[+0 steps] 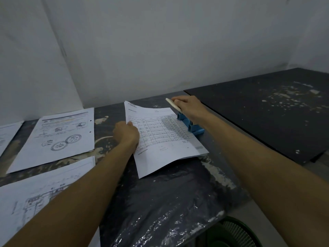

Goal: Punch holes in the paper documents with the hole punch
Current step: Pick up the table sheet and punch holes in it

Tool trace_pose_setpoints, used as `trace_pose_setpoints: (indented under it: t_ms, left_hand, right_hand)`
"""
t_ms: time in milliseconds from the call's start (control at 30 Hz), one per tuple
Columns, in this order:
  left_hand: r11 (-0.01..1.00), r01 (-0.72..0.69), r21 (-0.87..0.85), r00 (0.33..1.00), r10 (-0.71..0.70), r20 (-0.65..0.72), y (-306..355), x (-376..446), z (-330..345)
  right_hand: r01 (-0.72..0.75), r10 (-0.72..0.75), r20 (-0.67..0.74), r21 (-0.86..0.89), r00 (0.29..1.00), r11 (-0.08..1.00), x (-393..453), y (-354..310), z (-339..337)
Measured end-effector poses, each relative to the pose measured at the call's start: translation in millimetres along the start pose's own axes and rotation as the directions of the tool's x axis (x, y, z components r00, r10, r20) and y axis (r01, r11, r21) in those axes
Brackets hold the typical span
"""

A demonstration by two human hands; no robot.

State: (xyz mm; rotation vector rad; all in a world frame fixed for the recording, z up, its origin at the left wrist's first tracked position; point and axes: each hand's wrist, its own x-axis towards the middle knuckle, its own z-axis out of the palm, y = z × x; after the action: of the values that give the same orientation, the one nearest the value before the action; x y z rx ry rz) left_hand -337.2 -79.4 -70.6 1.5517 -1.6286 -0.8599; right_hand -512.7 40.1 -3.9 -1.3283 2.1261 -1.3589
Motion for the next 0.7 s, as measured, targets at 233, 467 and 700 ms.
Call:
trace_pose_setpoints:
  t_ms: [233,467,700]
  left_hand:
    - [0.998,0.017,-0.063,1.0,-0.017,0.01,1,-7,8]
    - [0.981,0.099,-0.166,0.994,-0.092,0.053,-5,-7,8]
    - [0.983,0.093,-0.159,0.991,-0.076,0.111,-7,-9,2]
  right_hand:
    - [-0.021,0.023,0.022,-0.052,1.0,0.998,-1,-8,-3]
    - [-0.112,0.111,-0.014,-0.075,0.994,0.991,6,-22,7]
    - [-0.1,0.121,0.079,-0.229,0.989,0.968,7,-28,12]
